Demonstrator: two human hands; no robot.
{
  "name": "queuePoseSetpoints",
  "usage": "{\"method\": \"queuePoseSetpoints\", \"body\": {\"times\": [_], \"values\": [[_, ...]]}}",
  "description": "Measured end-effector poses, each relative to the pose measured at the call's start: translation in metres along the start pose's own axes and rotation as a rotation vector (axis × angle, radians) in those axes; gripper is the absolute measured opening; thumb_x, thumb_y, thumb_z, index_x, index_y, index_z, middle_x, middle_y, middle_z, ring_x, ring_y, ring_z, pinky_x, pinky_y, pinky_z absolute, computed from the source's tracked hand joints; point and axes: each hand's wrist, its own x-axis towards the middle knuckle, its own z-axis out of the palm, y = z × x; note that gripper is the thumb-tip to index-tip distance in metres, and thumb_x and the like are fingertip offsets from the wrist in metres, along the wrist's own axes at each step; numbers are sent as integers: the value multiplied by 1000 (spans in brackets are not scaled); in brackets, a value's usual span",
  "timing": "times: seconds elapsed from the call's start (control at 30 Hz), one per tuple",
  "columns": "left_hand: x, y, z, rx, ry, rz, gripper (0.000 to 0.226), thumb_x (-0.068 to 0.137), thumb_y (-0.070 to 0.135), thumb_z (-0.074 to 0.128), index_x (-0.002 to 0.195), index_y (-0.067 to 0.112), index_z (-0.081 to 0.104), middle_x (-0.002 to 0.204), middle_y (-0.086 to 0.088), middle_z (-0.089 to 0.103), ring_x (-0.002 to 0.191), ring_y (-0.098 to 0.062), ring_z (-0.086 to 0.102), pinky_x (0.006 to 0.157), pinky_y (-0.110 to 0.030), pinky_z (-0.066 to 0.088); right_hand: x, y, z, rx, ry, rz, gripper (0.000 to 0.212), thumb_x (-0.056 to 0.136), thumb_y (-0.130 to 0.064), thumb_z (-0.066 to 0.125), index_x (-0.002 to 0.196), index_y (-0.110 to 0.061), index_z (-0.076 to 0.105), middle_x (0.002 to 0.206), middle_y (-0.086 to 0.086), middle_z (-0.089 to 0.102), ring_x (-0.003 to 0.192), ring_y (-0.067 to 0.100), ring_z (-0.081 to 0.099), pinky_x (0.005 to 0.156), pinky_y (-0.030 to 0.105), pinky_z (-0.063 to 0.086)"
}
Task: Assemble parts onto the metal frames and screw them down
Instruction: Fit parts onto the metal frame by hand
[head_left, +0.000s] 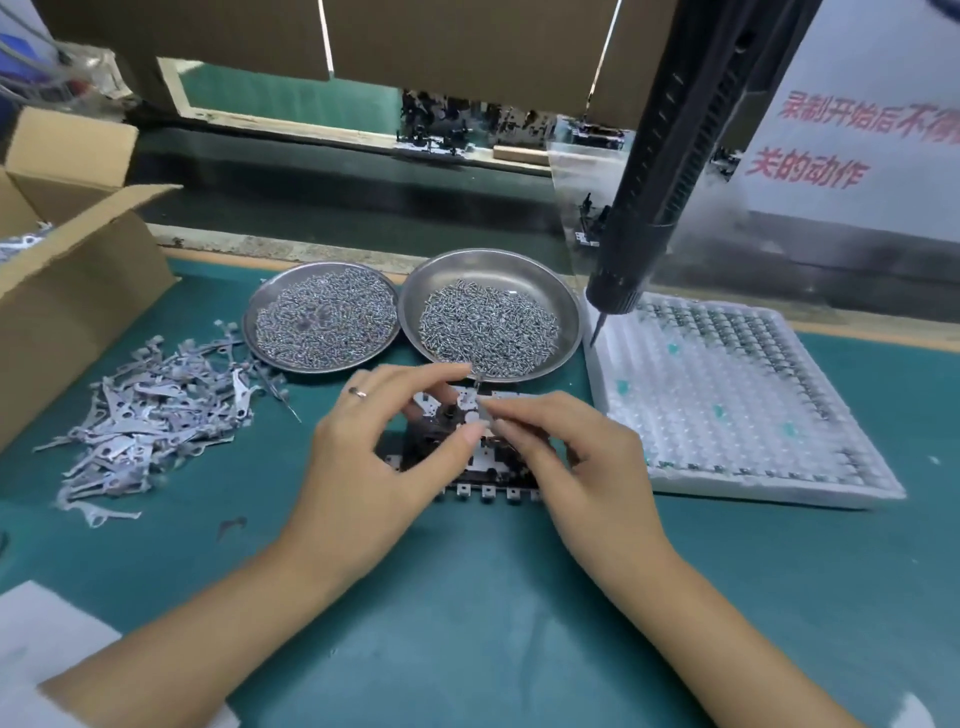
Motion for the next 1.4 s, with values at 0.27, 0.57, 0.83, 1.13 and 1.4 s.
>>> {"method": "queuePoseSetpoints", "body": {"times": [0.27, 0.57, 0.83, 1.13, 1.4], "values": [[6, -7, -3, 123, -107, -28, 3, 75, 42, 69, 77, 42, 66, 83, 17, 63, 88, -3, 55, 93, -42, 37, 5, 7, -12, -281, -197, 29, 35, 82, 15, 59, 100, -10, 74, 87, 6, 68, 88, 23, 59, 80, 23, 45], [8, -7, -4, 165, -192, -155, 10, 78, 53, 63, 70, 49, 59, 85, 13, 64, 94, -15, 58, 96, -51, 33, 4, 4, -10, -239, -128, 43, 17, 85, -3, 67, 99, -10, 74, 91, 2, 72, 88, 11, 63, 82, 22, 47], [10, -9, -7, 181, -221, -172, 9, 76, 45, 67, 69, 46, 62, 84, 11, 64, 92, -15, 58, 94, -52, 35, 1, 1, -12, -323, -187, -92, 14, 79, -10, 73, 92, -13, 77, 82, -4, 72, 77, 12, 62, 73, 19, 47], [13, -9, -11, 158, -252, -172, 12, 75, 38, 77, 68, 40, 68, 80, 15, 64, 87, -9, 60, 93, -54, 38, -6, 2, -6, -394, -185, -156, 18, 73, -7, 77, 91, -10, 76, 75, -1, 69, 76, 19, 62, 69, 29, 49], [11, -5, -9, 99, -306, -154, 16, 68, 53, 74, 82, 50, 67, 78, 14, 63, 81, -5, 58, 91, -55, 38, -14, 6, -2, -364, -68, -62, 17, 76, -7, 72, 92, -12, 75, 82, -3, 70, 81, 11, 58, 74, 15, 45]]}}
